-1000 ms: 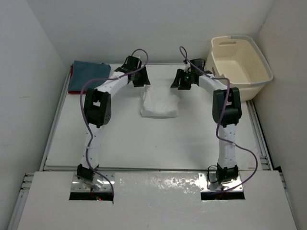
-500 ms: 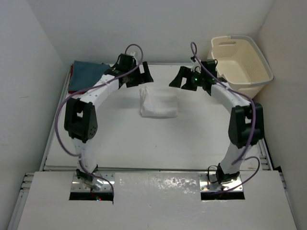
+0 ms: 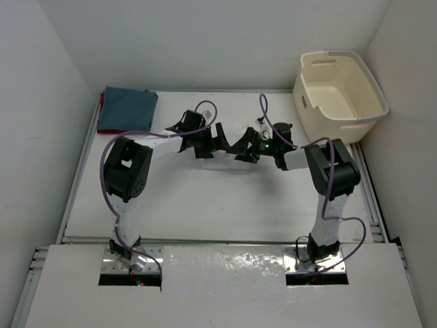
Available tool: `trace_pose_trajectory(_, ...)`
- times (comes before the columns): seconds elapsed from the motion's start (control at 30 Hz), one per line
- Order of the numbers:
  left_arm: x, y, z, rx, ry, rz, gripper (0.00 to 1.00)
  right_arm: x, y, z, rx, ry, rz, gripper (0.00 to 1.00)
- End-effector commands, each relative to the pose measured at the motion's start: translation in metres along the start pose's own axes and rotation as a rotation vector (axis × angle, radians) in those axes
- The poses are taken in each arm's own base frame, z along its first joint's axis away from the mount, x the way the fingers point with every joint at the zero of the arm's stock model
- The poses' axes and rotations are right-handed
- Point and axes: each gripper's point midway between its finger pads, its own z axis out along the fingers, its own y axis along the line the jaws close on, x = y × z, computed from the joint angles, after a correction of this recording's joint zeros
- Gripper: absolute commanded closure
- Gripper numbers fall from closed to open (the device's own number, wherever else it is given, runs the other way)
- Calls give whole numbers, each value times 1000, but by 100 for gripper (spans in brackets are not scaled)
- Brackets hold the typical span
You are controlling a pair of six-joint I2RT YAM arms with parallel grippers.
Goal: Fold and stack the t-shirts
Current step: Fold the long partially folded tshirt into a neat square, then smooth out wrinkles on the folded tshirt
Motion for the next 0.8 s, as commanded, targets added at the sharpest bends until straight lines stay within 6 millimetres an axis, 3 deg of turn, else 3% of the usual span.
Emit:
trace_pose_trajectory(0.0,-5,13,-1,-16,-32,-2,0,-11,18,4,-161,-77,-16,1)
trace_pose_trajectory(0.2,23,51,6,-81,9,-49,0,34,-66,4,123,3,23,1)
trace_pose_trajectory(0.37,28,66,-7,-140,4,-35,0,33,-94,-22,338,41,-46,1)
trace_pose_trajectory(0.47,5,59,-27,-167,-52,5,0,4,-70,-36,338,54,-168,1)
trace_pose_trajectory(0.53,-16,40,-39,-148,-101,42,0,-6,-57,-40,347,79,-229,1)
trace_pose_trajectory(0.67,-65,-12,-66,-49,-226,112,0,-44,-9,-42,285,35,-313,1)
trace_pose_trajectory(0.73,-78,-18,-65,-47,-249,117,0,-52,6,-37,237,18,-317,1)
trace_pose_trajectory(0.77,-83,-20,-62,-44,-254,121,0,-67,19,-32,200,-23,-338,1)
